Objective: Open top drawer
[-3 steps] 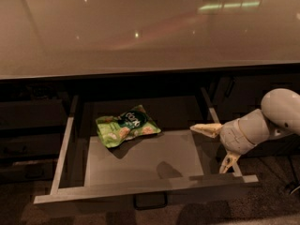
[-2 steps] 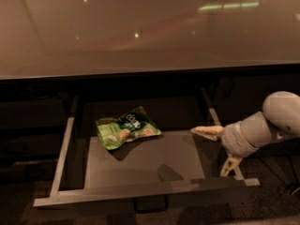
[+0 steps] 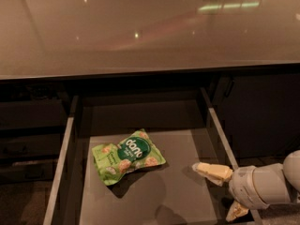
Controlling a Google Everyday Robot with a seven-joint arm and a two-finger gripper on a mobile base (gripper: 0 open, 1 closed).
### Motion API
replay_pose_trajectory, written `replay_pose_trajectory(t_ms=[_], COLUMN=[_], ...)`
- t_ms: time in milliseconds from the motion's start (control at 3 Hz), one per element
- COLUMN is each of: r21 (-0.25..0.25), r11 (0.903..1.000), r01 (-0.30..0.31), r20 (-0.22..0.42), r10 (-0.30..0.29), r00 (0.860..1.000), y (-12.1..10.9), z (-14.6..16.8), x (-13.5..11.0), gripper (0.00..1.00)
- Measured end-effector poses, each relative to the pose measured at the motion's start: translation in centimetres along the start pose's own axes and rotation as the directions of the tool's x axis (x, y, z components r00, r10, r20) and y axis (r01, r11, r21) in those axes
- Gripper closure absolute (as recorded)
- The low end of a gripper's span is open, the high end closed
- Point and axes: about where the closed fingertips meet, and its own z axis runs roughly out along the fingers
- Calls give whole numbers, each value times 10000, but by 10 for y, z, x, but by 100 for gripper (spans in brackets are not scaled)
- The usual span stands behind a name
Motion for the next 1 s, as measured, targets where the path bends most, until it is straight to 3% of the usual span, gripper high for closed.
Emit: replay_pose_trajectory(t_ms=[667, 1000], r21=[2, 251], r11=[10000, 9993], r01=[-34, 274], r20=[18, 75], r10=[34, -276], r00=[10000, 9996], y=[-5, -56], z=[0, -23], x=[2, 0], gripper=[0, 0])
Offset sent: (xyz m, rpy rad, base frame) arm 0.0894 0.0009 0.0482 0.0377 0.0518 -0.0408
